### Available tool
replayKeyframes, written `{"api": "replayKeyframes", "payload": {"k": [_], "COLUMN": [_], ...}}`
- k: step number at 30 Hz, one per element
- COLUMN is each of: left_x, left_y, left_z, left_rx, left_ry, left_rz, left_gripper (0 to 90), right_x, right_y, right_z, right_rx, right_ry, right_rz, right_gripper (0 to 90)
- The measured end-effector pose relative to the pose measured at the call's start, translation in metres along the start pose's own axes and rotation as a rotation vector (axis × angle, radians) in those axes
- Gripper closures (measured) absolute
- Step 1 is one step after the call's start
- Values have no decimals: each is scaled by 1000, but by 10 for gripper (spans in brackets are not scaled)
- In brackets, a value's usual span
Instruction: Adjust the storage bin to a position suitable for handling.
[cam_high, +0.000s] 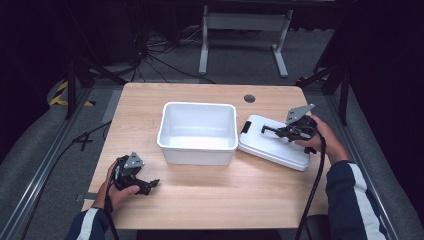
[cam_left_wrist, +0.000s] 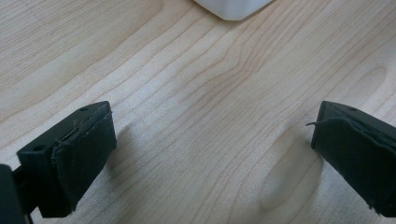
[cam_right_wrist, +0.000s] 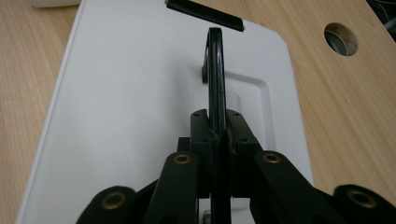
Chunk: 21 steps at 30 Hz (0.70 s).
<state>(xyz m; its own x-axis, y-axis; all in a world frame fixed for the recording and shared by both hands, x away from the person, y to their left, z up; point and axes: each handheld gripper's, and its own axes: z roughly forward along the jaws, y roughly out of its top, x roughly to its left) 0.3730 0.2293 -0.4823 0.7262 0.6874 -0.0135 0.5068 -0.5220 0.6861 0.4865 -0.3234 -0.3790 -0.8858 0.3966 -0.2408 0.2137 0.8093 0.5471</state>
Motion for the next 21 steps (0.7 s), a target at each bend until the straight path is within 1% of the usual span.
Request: {"api": "replayKeyframes", "payload": {"k": [8, 11, 13, 14, 15, 17, 18, 20, 21], "left_x": [0, 0, 0, 0, 0, 0, 0, 0, 1], "left_y": [0, 0, 0, 0, 0, 0, 0, 0, 1], "left_z": [0, 0, 0, 0, 0, 0, 0, 0, 0], "left_rx": [0, 0, 0, 0, 0, 0, -1, 4, 1], "left_ry": [0, 0, 0, 0, -1, 0, 0, -8, -10], "left_rz": [0, 0, 0, 0, -3, 0, 3, 0, 3], "left_gripper": [3, 4, 3, 3, 3, 4, 4, 2, 1], "right_x": [-2, -3, -4, -4, -4, -4, -4, -3, -3], "right_y": [-7, -11, -11, -14, -14, -16, -17, -18, -19], "right_z": [9, 12, 13, 15, 15, 15, 15, 14, 14], "right_rx": [17, 22, 26, 19, 19, 1, -2, -16, -23], "right_ry": [12, 7, 1, 3, 3, 5, -1, 1, -4], "right_rz": [28, 43, 43, 54, 54, 67, 71, 82, 80], "right_gripper": [839, 834, 832, 832, 832, 829, 827, 818, 811]}}
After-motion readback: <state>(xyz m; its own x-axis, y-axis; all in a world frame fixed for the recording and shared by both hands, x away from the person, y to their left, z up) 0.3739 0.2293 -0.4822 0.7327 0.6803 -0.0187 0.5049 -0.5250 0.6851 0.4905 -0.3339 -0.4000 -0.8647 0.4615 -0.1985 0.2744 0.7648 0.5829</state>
